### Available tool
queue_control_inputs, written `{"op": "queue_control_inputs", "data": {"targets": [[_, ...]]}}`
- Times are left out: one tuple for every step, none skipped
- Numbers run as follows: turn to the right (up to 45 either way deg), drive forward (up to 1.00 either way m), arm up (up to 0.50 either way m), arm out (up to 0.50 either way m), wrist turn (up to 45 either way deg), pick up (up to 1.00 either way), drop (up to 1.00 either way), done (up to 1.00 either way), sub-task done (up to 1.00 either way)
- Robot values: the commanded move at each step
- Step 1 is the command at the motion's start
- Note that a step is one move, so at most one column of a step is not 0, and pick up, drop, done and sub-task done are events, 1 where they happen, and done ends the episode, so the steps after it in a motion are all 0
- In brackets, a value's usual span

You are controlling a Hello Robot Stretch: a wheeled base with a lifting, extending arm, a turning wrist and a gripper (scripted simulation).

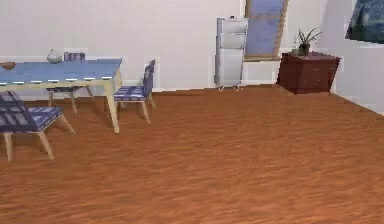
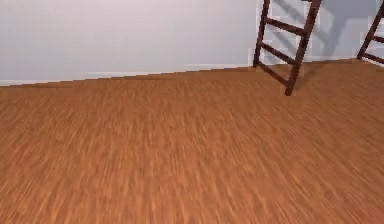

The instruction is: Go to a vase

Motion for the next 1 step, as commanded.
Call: {"op": "queue_control_inputs", "data": {"targets": [[0.0,1.00,0.00,0.00,0.0,0.00,0.00,0.00,0.00]]}}
